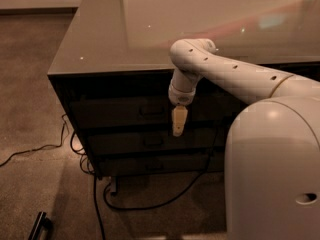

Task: Open top drawer

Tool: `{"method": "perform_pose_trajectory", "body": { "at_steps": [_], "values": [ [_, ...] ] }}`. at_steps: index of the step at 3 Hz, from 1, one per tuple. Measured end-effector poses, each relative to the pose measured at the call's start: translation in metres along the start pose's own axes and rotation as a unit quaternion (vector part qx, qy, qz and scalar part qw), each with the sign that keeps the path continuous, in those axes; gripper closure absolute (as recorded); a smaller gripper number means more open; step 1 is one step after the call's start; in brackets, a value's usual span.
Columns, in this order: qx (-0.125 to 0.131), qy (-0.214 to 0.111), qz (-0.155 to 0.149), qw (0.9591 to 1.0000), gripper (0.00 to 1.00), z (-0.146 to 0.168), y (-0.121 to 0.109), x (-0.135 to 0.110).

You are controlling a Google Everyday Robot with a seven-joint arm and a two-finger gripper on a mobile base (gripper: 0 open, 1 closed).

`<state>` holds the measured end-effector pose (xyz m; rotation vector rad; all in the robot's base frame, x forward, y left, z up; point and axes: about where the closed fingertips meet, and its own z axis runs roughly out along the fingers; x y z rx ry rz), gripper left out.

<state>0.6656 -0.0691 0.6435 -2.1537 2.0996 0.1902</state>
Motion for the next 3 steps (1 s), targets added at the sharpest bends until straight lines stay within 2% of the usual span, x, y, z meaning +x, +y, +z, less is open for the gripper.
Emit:
{"method": "perform_pose_trajectory", "body": {
  "at_steps": [1, 3],
  "values": [
    [0.0, 0.0, 0.0, 1.0, 0.18, -0.002, 0.0, 0.0],
    [-0.019, 0.009, 0.007, 0.9998, 0.65, 0.0, 0.013, 0.006]
  ]
}}
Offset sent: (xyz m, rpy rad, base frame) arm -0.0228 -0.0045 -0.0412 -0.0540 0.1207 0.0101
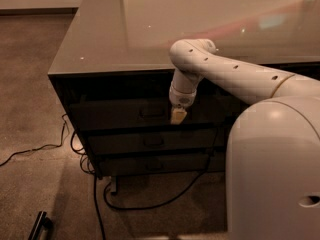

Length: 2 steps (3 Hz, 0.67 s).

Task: Open top drawer

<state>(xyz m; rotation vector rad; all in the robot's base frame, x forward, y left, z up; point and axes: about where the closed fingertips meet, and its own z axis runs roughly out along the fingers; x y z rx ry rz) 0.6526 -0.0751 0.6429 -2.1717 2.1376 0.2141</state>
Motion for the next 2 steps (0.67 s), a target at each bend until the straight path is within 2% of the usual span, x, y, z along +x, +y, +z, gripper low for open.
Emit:
{"method": "perform_pose_trajectory", "body": {
  "at_steps": [1, 2],
  "values": [
    [0.0, 0.0, 0.0, 1.0, 0.87, -0.004, 0.0, -0.001],
    [-0.004, 0.006, 0.012, 0.9999, 1.0, -0.013, 0.01, 0.009]
  ]
}}
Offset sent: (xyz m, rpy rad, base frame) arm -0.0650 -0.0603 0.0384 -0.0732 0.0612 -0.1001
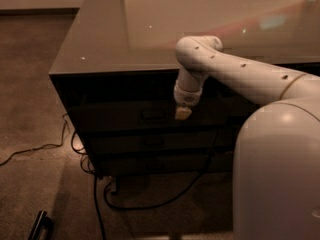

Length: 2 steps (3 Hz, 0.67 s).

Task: Open top drawer

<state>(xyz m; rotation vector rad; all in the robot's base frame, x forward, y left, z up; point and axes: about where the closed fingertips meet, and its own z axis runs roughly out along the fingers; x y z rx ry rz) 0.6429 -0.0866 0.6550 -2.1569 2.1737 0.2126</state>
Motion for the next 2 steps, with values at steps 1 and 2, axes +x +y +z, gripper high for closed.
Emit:
{"method": "perform_pose_trajectory", "body": {
  "at_steps": [1, 2],
  "values": [
    [0.0, 0.0, 0.0, 1.0, 0.81, -0.007, 0.0003, -0.001],
    [0.0, 0.0, 0.0, 1.0, 0.58, -0.007, 0.0003, -0.001]
  ]
}}
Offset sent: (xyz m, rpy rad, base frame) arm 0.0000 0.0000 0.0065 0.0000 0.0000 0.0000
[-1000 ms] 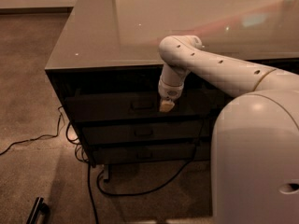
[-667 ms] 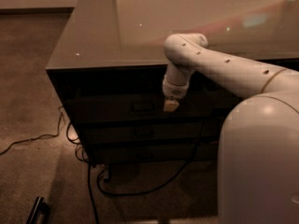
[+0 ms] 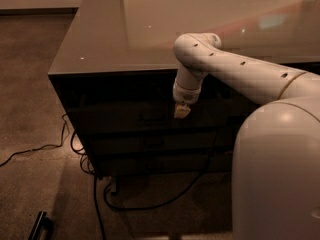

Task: Open top drawer

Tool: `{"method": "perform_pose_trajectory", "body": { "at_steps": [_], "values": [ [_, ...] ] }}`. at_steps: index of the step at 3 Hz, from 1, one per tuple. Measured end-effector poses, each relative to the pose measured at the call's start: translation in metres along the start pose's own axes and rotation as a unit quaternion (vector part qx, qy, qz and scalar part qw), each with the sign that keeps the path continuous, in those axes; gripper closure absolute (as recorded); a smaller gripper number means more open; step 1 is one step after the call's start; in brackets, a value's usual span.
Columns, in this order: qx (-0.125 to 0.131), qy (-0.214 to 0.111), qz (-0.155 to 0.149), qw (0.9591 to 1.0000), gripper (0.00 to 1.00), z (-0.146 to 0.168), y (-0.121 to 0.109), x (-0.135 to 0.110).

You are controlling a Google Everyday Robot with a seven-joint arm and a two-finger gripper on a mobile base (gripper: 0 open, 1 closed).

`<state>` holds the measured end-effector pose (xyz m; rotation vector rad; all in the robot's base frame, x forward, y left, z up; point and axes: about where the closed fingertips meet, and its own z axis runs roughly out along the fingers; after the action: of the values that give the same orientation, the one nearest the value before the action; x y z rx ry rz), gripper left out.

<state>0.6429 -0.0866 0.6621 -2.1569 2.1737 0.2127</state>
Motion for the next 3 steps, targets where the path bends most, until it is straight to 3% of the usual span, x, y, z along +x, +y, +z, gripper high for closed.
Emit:
{"method": "perform_pose_trajectory", "body": {
  "at_steps": [2, 3],
  "values": [
    [0.0, 0.0, 0.0, 1.0, 0.12, 0.0001, 0.0, 0.0],
    [0.0, 0.0, 0.0, 1.0, 0.0, 0.0001, 0.0, 0.0]
  ]
}}
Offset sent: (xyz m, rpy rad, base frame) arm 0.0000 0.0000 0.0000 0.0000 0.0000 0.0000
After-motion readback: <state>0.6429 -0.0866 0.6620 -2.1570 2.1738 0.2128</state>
